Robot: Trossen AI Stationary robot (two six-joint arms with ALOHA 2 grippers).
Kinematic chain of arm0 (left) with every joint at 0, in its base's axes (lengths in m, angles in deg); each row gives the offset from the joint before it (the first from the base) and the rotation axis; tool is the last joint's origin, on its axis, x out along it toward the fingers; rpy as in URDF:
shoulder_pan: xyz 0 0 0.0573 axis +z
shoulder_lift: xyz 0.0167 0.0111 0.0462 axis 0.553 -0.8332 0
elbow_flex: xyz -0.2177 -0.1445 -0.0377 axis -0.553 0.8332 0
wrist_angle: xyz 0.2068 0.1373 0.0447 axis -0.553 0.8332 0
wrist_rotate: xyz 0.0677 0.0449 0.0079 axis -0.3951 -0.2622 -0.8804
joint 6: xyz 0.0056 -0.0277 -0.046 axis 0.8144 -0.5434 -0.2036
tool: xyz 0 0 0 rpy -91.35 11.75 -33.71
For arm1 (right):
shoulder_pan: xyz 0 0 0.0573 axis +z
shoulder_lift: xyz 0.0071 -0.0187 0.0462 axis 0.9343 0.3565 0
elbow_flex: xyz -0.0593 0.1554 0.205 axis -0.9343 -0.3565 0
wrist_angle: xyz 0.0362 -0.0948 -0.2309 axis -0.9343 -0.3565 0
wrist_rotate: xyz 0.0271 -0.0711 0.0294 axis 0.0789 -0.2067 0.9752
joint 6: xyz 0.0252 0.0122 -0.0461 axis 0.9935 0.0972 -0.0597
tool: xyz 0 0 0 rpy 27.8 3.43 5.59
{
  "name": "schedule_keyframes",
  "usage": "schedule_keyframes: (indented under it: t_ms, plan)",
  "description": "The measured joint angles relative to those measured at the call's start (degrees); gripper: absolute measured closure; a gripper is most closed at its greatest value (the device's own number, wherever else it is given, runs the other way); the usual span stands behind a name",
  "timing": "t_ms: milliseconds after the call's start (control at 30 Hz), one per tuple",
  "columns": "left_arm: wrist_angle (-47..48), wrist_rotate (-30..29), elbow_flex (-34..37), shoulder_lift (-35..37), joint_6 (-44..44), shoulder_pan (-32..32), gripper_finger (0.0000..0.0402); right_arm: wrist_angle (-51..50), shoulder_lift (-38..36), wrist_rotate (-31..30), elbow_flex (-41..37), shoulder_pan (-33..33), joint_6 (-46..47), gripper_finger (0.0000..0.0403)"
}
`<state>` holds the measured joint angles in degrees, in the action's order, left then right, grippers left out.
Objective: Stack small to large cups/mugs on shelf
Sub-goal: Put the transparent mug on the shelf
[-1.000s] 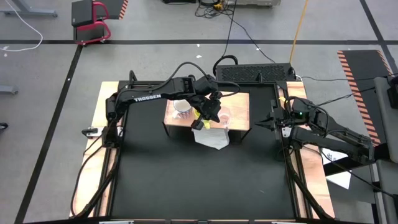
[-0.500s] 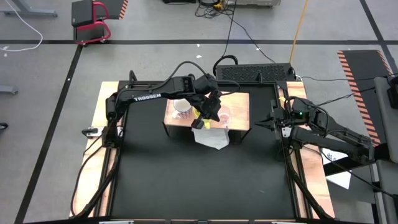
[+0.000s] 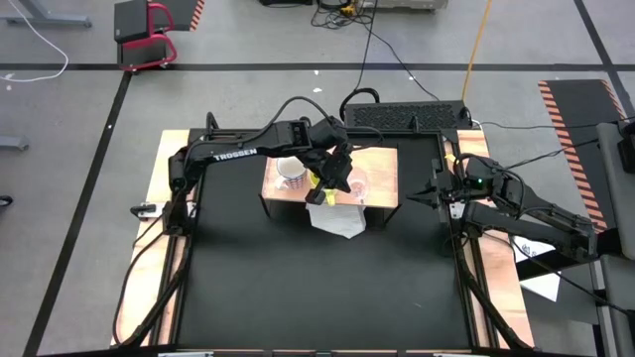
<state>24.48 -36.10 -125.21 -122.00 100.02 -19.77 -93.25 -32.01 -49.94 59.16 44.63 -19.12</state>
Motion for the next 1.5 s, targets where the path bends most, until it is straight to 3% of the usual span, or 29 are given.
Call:
schedule_keyframes:
  t_ms: [1500]
  plan:
    - [-3.0, 0.0, 0.0, 0.0, -0.4, 0.0, 0.0381, 0.0, 0.0, 0.0, 0.0, 0.0, 0.0, 0.0403]
